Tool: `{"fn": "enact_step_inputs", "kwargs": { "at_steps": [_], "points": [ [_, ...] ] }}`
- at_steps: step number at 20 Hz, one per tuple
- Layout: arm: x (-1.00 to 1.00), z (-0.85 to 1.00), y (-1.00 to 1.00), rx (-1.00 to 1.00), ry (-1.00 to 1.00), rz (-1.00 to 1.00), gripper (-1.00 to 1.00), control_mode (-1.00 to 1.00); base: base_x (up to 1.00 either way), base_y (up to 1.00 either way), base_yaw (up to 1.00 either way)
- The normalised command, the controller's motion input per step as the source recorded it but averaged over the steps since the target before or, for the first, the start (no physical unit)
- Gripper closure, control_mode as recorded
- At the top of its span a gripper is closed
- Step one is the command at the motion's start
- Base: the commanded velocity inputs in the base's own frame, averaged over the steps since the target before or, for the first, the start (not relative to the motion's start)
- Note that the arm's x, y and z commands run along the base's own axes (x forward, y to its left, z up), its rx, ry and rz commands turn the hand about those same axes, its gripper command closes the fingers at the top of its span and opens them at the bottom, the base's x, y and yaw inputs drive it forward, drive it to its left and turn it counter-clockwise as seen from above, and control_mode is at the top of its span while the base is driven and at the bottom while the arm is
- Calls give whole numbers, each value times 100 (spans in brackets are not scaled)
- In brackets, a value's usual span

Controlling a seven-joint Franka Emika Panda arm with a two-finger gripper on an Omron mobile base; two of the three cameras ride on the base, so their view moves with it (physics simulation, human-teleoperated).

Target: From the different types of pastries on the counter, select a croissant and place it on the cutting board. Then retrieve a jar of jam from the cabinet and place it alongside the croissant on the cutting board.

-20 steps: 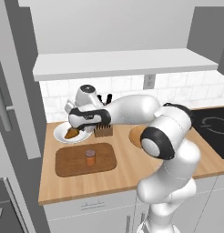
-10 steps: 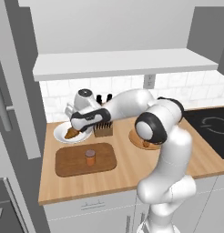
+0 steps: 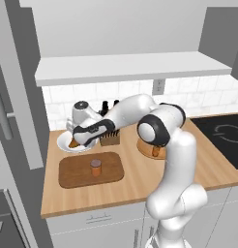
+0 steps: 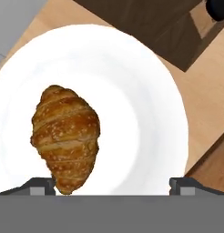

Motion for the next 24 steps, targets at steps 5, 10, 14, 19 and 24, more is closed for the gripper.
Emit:
{"fn": "enact_step_inputs", "kwargs": {
  "at_steps": [5,10,14,19,24],
  "points": [
    [79,0,0,0,0,0,-100,-100,0,0,0],
    [20,-2,2,3,1,0,-100,-100,0,0,0],
    [16,-35,18,-1,9,-2,-100,-100,0,0,0],
    [1,-21,0,-4,0,0,-100,-100,0,0,0],
    [0,-59,0,-18,0,0,-100,-100,0,0,0]
  ]
}}
